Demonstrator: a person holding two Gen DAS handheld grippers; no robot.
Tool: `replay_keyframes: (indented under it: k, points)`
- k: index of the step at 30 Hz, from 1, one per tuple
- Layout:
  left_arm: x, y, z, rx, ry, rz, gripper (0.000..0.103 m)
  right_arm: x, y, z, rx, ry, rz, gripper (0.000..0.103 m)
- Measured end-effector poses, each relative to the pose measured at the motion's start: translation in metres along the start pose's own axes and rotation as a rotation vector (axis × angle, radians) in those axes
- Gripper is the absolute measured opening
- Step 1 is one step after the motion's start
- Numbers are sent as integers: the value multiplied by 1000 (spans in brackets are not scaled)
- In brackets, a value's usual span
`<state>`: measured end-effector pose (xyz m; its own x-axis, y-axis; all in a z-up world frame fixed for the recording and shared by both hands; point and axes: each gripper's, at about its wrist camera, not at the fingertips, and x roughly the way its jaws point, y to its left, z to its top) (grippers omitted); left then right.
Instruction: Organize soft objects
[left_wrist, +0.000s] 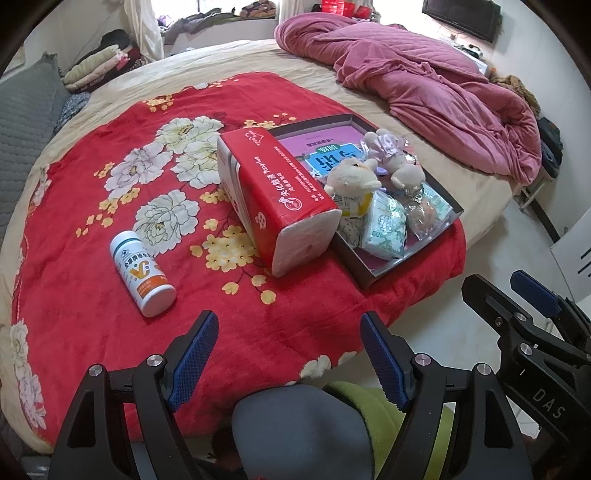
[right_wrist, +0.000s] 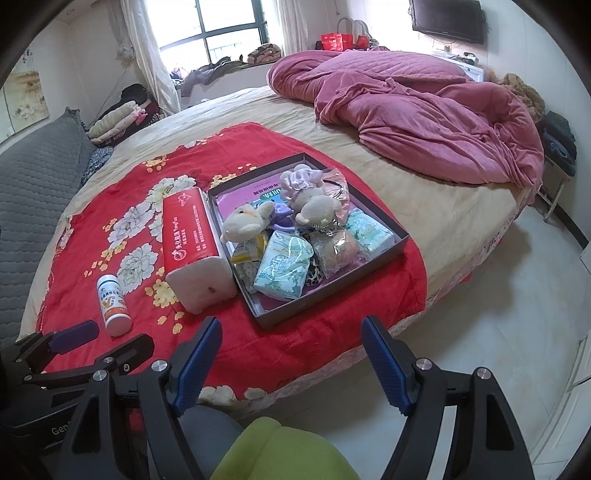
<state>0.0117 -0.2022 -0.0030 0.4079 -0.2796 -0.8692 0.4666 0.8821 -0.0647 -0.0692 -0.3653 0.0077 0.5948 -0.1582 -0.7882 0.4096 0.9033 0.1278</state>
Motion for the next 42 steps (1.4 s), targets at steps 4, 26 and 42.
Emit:
replay_keyframes:
  k: [4, 26, 42]
  points:
    - [0, 0, 0, 0, -1, 1, 80, 1, 0, -1, 1, 6, 2, 77]
    - [1, 3, -1, -18, 4, 11, 80, 2, 2, -1, 2, 7, 2, 77]
    - [-2, 4, 0, -16, 1, 21, 80, 1, 2, 0, 0, 10, 6, 77]
